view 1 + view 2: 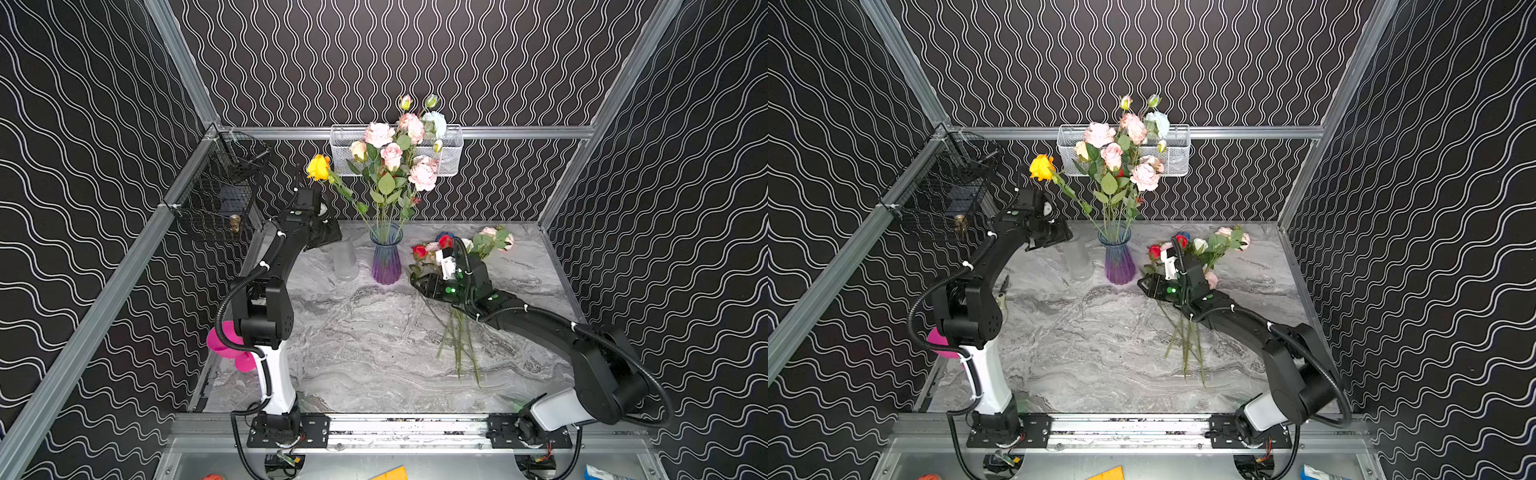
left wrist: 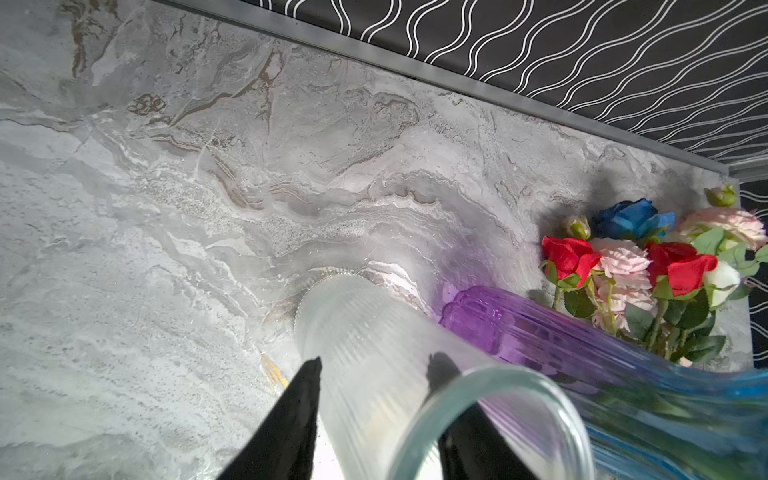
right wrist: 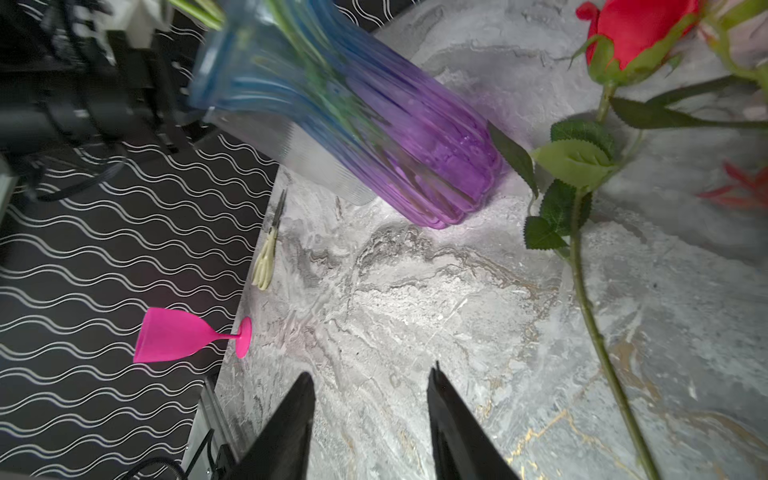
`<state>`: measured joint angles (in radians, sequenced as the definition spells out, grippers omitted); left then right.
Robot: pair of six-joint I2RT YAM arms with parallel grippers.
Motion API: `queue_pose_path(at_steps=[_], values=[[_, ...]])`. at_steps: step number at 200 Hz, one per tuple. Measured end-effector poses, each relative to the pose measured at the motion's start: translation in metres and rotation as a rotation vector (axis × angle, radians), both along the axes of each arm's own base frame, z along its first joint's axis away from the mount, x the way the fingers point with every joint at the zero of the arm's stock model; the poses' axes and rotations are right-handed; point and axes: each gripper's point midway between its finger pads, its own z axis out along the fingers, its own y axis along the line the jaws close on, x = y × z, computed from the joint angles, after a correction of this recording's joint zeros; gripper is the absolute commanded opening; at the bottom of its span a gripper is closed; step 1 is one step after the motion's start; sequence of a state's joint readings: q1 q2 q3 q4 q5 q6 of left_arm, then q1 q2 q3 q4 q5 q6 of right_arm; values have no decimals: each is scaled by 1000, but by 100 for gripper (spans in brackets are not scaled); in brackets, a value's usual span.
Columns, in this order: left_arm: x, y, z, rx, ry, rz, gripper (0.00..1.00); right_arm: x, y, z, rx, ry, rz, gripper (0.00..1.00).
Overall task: Arrange the flowers into the vase
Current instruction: 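Reach the left gripper to the clear cup while the right gripper lowers, then close the left gripper on the clear ribbed cup and lift it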
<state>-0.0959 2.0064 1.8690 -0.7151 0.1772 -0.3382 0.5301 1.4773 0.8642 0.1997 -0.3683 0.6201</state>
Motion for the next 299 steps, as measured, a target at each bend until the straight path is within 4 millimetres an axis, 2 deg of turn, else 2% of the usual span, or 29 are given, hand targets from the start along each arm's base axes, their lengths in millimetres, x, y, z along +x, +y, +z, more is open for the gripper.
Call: queue_pose_path(at_steps=[26, 55, 91, 117, 138, 174, 193, 214, 240, 271, 283, 299], values=[[-1, -1, 1, -1, 7, -5, 31, -6, -3, 6, -11, -33, 17, 47], [-5, 5, 3, 30, 16, -4, 29, -9, -6, 10, -23, -57, 21, 47], [-13, 12, 1, 69, 45, 4, 16, -11, -7, 12, -28, -73, 27, 47], [-21, 5, -5, 55, 90, -28, 10, -14, -9, 13, -31, -85, 32, 47], [-26, 11, -5, 74, 106, -23, 0, -15, -10, 11, -32, -82, 32, 47], [-32, 15, -3, 105, 117, -23, 0, -18, -11, 10, -33, -80, 33, 47], [-42, 19, 2, 128, 130, -23, 0, -19, -12, 14, -27, -91, 31, 47], [-69, 26, 12, 157, 145, -15, 0, -19, -15, 22, -25, -111, 17, 47], [-125, 22, 36, 210, 125, -38, 0, -16, -24, 29, -55, -138, -30, 47], [-199, -3, 65, 233, 68, -142, 0, -17, -40, 39, -85, -190, -96, 47], [-224, -13, 68, 227, 71, -179, 0, -16, -47, 38, -107, -203, -123, 47], [-246, -31, 67, 268, 89, -253, 0, -15, -54, 36, -132, -209, -154, 47]])
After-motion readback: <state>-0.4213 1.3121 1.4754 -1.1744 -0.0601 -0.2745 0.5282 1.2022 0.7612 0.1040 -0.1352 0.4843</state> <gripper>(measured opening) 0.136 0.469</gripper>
